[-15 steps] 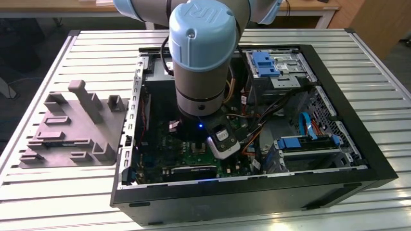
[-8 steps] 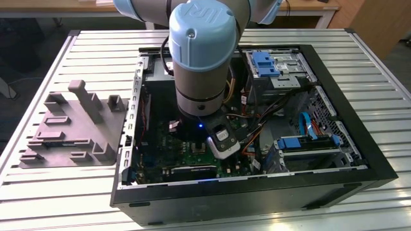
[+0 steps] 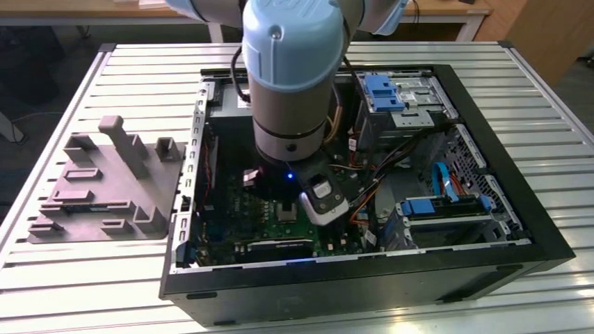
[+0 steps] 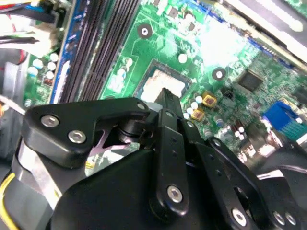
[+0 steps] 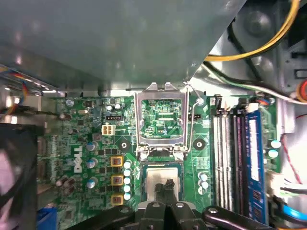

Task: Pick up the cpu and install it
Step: 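Close the cpu cover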

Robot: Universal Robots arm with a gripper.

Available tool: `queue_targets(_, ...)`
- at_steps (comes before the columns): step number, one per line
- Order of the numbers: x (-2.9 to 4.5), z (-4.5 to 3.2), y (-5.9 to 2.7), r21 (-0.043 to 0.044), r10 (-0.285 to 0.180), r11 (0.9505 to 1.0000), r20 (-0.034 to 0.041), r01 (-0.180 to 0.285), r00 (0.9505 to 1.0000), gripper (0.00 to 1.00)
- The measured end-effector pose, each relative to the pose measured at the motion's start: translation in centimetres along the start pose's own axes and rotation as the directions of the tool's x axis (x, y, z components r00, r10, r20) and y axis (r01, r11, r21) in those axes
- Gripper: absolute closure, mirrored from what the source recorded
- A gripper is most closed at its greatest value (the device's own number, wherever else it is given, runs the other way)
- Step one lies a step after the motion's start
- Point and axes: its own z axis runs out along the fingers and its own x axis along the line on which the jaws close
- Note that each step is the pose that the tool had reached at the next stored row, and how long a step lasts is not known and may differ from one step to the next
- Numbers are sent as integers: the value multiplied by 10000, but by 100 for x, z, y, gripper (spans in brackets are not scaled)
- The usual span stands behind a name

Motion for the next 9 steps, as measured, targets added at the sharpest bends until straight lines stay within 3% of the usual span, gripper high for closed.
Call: queue_targets(9, 3, -406, 34, 0, 0, 10000, 0, 0, 10000, 89)
